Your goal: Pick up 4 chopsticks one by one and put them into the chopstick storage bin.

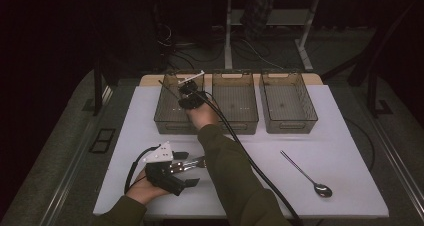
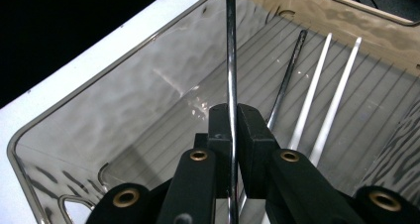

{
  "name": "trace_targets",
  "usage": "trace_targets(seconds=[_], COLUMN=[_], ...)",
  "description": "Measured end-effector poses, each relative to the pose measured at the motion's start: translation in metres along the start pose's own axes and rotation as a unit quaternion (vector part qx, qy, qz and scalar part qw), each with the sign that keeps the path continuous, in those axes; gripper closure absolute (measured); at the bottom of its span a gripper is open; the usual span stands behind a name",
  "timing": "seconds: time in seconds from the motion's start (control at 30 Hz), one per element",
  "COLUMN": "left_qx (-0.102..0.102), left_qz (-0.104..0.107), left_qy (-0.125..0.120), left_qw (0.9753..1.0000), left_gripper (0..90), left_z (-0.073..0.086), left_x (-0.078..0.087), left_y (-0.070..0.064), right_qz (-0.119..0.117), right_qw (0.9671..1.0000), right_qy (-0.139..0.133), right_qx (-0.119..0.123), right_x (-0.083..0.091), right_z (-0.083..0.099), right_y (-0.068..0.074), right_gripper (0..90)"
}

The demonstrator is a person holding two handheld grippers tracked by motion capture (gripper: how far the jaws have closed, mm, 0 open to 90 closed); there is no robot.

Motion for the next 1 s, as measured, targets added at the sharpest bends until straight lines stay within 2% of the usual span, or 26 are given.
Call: trace_targets(seconds=[0.2,0.23,0.27,0.37,0.57,0.67,0.9,1.0], left_qx=[0.000,0.000,0.000,0.000,0.000,0.000,0.000,-0.002], left_qz=[0.001,0.001,0.001,0.001,0.000,0.000,-0.002,-0.003], left_qy=[0.000,0.000,0.000,0.000,0.001,0.001,0.002,0.004], left_qw=[1.0000,1.0000,1.0000,1.0000,1.0000,1.0000,1.0000,1.0000], left_gripper=[2.8,2.8,2.8,2.8,2.8,2.8,2.8,2.8], left_z=[0.000,0.000,0.000,0.000,0.000,0.001,0.001,0.001], left_x=[0.000,0.000,0.000,0.000,0.000,0.000,0.000,0.000], left_y=[0.000,0.000,0.000,0.000,0.000,0.000,0.001,0.001], right_qz=[0.001,-0.001,-0.001,0.001,-0.012,-0.025,-0.047,-0.053], right_qw=[0.9999,0.9999,0.9999,0.9999,0.9999,0.9996,0.9983,0.9977], right_qy=[0.012,0.010,0.009,0.005,0.008,0.008,-0.017,-0.030], right_qx=[0.008,0.008,0.009,0.009,0.008,0.006,0.030,0.029], right_x=[-0.002,-0.002,-0.002,0.000,0.007,0.015,0.049,0.064], right_z=[0.002,0.001,0.001,0.000,-0.001,-0.001,0.000,0.002], right_y=[0.001,0.002,0.002,0.001,0.001,0.000,-0.002,-0.005], right_gripper=[83.3,75.9,72.9,68.8,59.7,52.9,40.6,36.4])
Point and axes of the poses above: each handheld gripper's, and its own axes: x roughly backward along the jaws, z roughly out of its underside, y roughly to its left, the point moved 7 cm from there along -x, roughly forward along the jaws, and after that the axes turned 2 degrees about -y, right-handed, at the moved point
